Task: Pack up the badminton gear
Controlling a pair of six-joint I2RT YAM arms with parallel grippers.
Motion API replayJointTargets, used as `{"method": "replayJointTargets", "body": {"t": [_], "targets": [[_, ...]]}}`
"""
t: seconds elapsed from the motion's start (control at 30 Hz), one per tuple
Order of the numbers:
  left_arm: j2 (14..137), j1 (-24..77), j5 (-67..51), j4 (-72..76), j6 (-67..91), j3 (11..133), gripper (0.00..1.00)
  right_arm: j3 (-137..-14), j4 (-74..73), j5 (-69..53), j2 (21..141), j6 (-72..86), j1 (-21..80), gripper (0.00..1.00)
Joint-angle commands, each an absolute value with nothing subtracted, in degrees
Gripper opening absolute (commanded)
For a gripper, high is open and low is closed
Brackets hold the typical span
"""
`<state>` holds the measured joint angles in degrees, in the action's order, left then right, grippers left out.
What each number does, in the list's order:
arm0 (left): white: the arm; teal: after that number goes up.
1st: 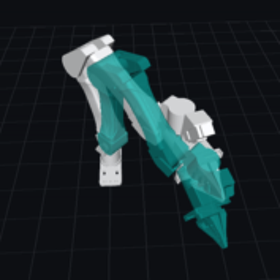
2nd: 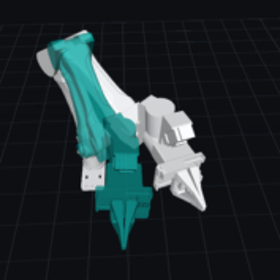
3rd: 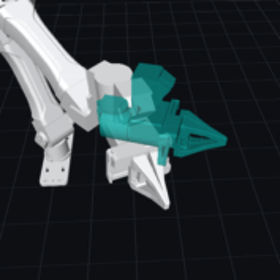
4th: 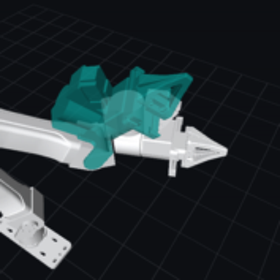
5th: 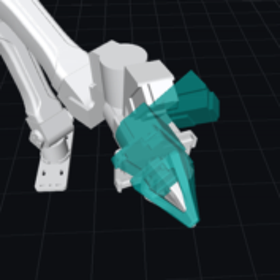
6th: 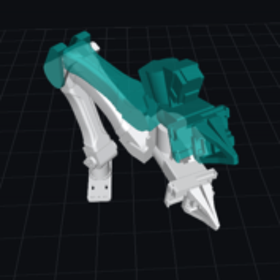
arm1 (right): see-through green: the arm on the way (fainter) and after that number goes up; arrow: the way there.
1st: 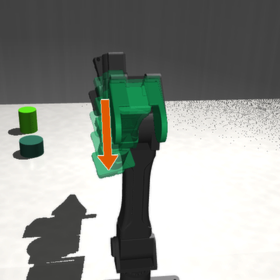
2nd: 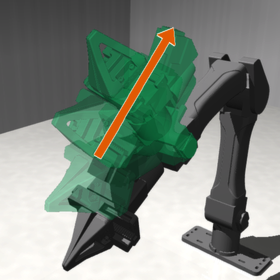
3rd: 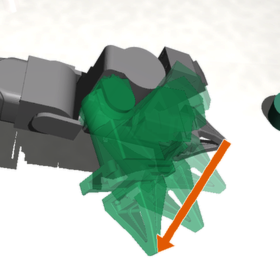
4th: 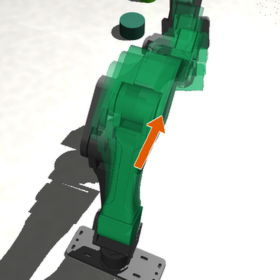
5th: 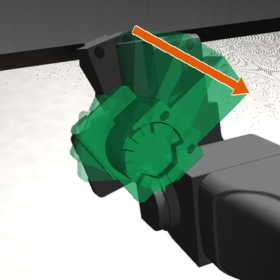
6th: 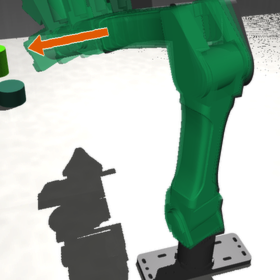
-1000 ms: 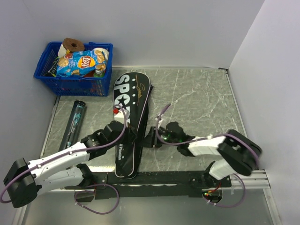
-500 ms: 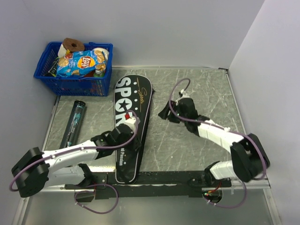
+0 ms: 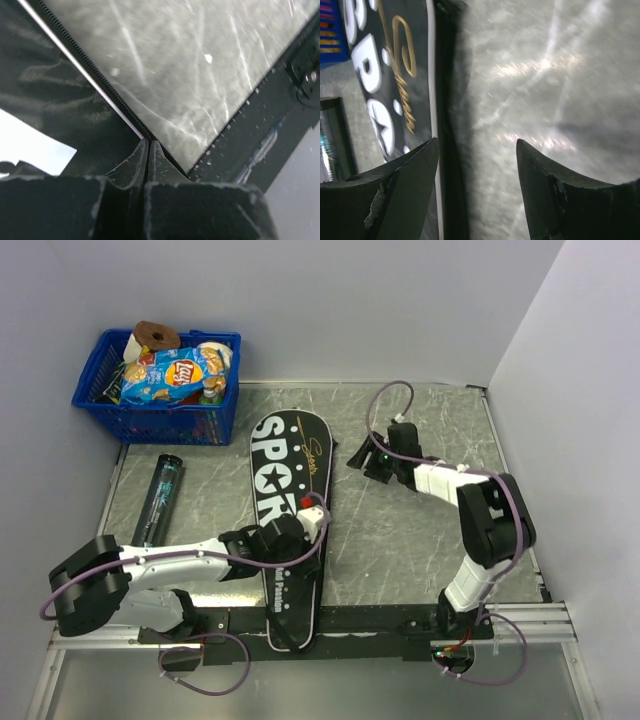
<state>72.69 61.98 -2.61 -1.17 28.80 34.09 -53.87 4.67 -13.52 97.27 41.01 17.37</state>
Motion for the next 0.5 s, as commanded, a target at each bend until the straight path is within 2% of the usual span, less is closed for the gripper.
{"method": "replayJointTargets", "body": {"t": [0.0, 0.47], "targets": [[74.87, 65.82, -5.89, 1.67, 26.81, 36.47, 0.01, -62.39, 5.19, -18.72, 101.77, 39.90, 17.49, 0.71], [72.87, 70.57, -3.78, 1.76, 29.71, 32.70, 0.01, -79.88, -3.33, -16.52, 116.27, 37.01, 17.49, 0.67]]}}
